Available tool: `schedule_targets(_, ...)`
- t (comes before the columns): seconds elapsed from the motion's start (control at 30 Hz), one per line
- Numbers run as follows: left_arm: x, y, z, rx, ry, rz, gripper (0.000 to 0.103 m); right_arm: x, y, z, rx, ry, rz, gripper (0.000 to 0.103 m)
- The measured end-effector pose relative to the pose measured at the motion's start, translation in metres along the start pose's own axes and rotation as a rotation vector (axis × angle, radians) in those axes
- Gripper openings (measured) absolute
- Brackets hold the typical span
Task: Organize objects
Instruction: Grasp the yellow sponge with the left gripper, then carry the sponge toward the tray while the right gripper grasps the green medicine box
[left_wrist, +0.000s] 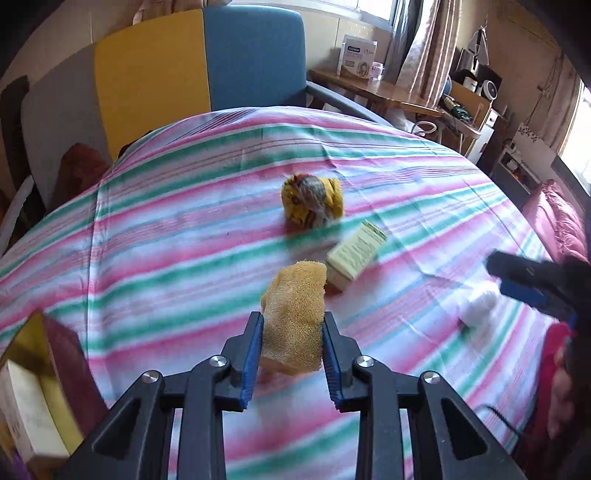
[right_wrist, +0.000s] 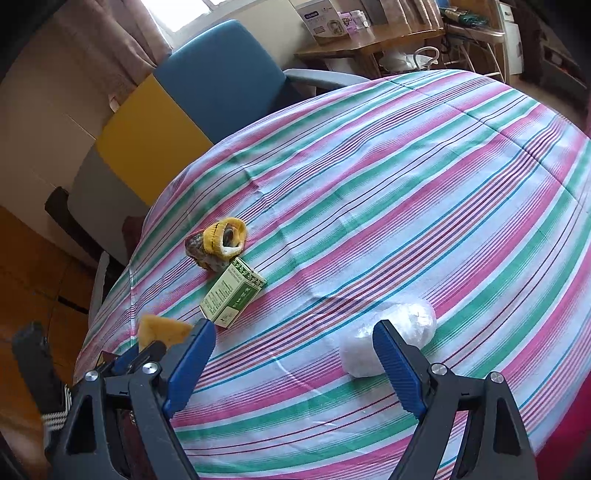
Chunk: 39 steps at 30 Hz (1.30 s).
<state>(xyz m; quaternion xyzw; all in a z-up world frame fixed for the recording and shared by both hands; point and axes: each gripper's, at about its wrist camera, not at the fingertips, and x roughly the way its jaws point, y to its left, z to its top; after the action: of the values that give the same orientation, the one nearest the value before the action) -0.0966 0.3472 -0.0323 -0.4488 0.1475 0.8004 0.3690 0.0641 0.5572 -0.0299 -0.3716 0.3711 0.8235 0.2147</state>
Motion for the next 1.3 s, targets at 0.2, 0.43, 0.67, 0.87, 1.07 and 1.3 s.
schedule_targets(0.2,-0.047,0.007,-0.048,-0.016,-0.010,-0.030,0.030,0.015,0.015,-0.010,-0.098,0.076,-0.022,0.088)
schedule_targets(0.43,-0.092,0.030,-0.088,-0.092,-0.036,-0.065,0.030,0.027,0.031,-0.024,-0.221,0.125,-0.072,0.088)
schedule_targets(0.67,-0.126,0.057,-0.112,-0.152,-0.070,-0.077,0.030,0.040,0.050,-0.033,-0.336,0.182,-0.074,0.089)
schedule_targets(0.87,-0.141,0.081,-0.129,-0.203,-0.080,-0.060,0.030,0.057,0.087,-0.018,-0.560,0.179,-0.101,0.090)
schedule_targets(1.07,-0.148,0.103,-0.141,-0.268,-0.083,-0.043,0.030,0.097,0.101,0.013,-0.614,0.225,-0.129,0.091)
schedule_targets(1.3,-0.151,0.115,-0.143,-0.300,-0.098,-0.054,0.030,0.130,0.114,0.017,-0.670,0.258,-0.181,0.075)
